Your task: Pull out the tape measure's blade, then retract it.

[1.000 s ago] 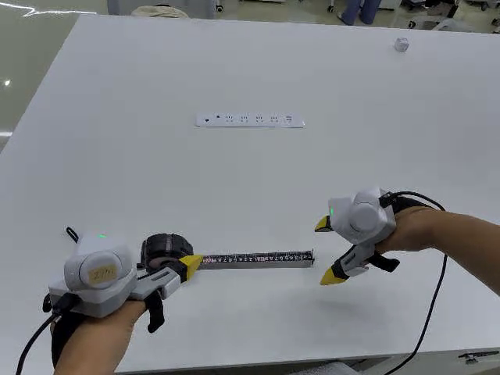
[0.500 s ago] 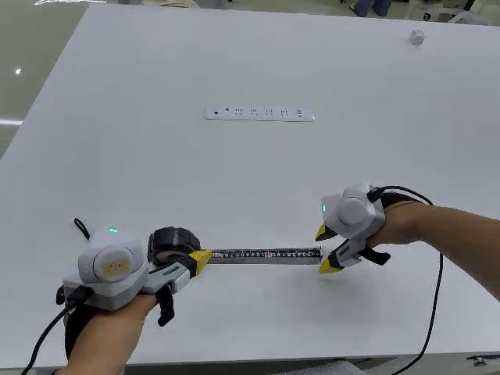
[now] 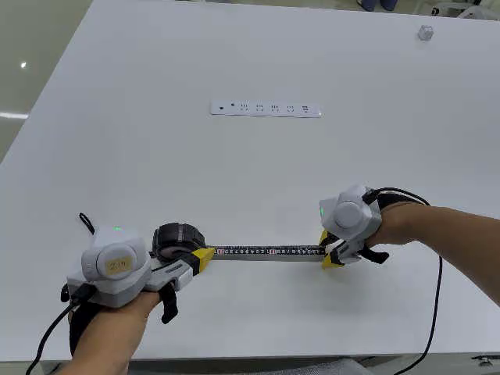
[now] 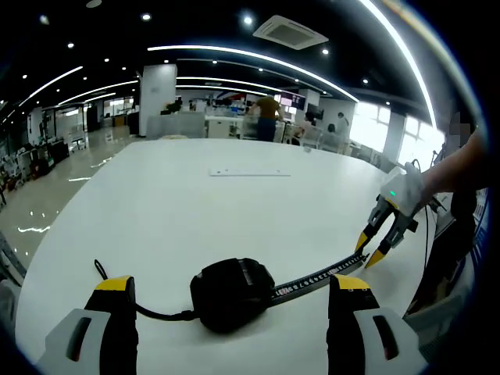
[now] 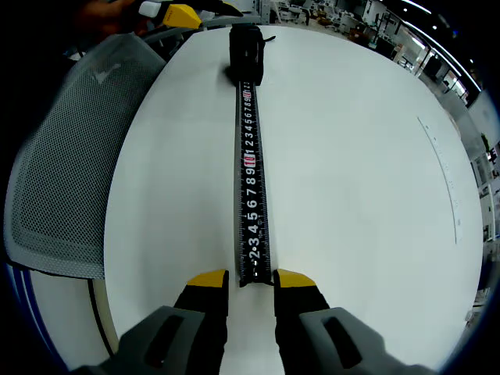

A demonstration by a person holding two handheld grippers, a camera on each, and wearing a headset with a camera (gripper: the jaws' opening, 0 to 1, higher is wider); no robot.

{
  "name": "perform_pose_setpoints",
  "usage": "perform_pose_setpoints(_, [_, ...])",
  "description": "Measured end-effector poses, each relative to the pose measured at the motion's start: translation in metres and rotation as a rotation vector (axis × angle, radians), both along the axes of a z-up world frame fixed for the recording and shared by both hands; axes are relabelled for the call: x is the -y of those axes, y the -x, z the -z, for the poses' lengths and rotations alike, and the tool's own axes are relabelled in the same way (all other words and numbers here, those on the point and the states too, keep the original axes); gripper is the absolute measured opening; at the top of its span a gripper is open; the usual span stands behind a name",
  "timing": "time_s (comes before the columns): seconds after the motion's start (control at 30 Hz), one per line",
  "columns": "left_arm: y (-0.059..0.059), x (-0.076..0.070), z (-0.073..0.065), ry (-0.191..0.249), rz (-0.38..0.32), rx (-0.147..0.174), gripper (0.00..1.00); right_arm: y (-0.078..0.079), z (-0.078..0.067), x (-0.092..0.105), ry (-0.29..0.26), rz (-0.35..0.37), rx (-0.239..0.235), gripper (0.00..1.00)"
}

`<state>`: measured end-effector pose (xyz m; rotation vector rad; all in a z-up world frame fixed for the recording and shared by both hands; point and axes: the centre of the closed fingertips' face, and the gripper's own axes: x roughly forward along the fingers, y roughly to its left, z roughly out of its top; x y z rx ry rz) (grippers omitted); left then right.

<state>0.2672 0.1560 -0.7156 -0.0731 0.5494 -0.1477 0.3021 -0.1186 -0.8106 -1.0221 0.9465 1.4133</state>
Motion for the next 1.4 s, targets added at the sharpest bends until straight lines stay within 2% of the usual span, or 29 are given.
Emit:
perform_pose_setpoints(0.13, [0.0,0.0,0.002,0.006,-0.006,-0.004,1.0,0.0,0.0,0.0,0.012,0.004,-0.002,0.16])
perform_pose_setpoints(0.27, [-0.001,0.004,0.006,0.014,-0.005,-0.011,0.99,0.0,0.001,0.0,0.046,-0.014,-0.002,0.16])
perform_pose_setpoints(0.33, [-0.001,0.005,0.009,0.014,-0.008,-0.014,0.99,-0.002,0.001,0.0,0.058,0.023,-0.02,0.15])
perform_pose_setpoints(0.5, [-0.004,0.007,0.015,0.018,-0.02,-0.024,0.99,-0.004,0.002,0.0,0.084,0.037,-0.038,0.15])
perform_pose_setpoints(0.57, [-0.005,0.008,0.017,0.024,-0.028,-0.027,0.99,-0.002,0.002,0.001,0.102,0.005,-0.031,0.14])
perform_pose_setpoints(0.63, [-0.007,0.009,0.02,0.028,-0.035,-0.032,0.98,-0.002,0.002,0.0,0.115,0.003,-0.032,0.14])
perform_pose_setpoints(0.77, [-0.011,0.009,0.024,0.023,-0.05,-0.033,0.98,-0.004,0.003,0.001,0.137,0.03,-0.037,0.14])
perform_pose_setpoints(0.9, [-0.013,0.007,0.029,0.024,-0.073,-0.035,0.94,-0.004,0.003,0.001,0.14,0.051,-0.039,0.15])
perform_pose_setpoints(1.0, [-0.015,0.004,0.033,0.034,-0.099,-0.048,0.94,-0.004,0.003,0.001,0.134,0.07,-0.041,0.15])
perform_pose_setpoints(1.2, [-0.02,0.001,0.036,0.045,-0.123,-0.047,0.92,-0.005,0.003,0.0,0.126,0.075,-0.041,0.15])
perform_pose_setpoints(1.4, [-0.023,-0.002,0.049,0.059,-0.155,-0.082,0.91,-0.004,0.003,-0.001,0.126,0.061,-0.034,0.15])
